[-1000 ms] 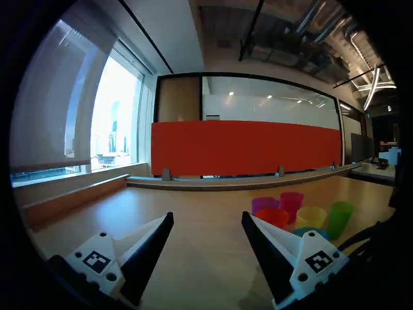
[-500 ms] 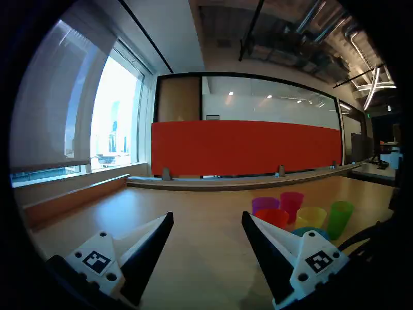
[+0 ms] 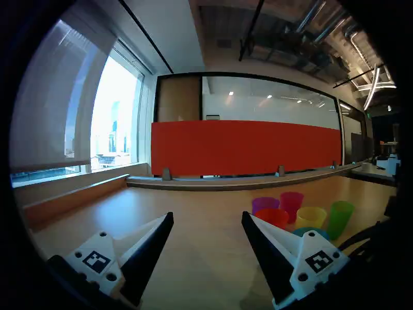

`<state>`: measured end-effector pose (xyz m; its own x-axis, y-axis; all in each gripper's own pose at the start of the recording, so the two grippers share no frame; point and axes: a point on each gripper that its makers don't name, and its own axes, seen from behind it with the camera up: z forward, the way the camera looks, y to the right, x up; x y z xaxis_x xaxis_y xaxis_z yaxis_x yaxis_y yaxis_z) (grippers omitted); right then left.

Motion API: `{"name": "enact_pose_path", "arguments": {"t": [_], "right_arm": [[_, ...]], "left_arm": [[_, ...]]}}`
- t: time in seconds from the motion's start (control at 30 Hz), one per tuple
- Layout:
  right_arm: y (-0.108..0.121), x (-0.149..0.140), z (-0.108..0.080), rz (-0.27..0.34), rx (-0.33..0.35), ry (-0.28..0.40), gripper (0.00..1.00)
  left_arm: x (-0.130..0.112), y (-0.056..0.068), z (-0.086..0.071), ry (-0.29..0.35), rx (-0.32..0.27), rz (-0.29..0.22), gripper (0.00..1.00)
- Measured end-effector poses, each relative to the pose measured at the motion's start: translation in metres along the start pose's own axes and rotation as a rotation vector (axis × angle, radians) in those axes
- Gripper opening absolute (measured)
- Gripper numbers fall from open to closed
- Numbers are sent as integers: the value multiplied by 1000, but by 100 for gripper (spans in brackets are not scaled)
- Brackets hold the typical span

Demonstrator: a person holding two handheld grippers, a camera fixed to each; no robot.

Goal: Pour water

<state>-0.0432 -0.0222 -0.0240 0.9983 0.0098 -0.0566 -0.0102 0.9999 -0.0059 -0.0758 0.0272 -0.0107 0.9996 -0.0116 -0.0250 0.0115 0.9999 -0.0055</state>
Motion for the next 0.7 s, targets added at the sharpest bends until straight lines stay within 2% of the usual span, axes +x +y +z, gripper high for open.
{"name": "enact_pose_path", "arguments": {"t": [0.17, 0.37, 0.7], "right_arm": [[-2, -3, 4, 1, 6, 26, 100], [5, -8, 8, 37, 0, 35, 100], [20, -32, 13, 78, -41, -2, 100]], "left_arm": [[0, 0, 0, 0, 0, 0, 98], [0, 0, 1, 0, 0, 0, 98], [0, 0, 0, 0, 0, 0, 98]]}}
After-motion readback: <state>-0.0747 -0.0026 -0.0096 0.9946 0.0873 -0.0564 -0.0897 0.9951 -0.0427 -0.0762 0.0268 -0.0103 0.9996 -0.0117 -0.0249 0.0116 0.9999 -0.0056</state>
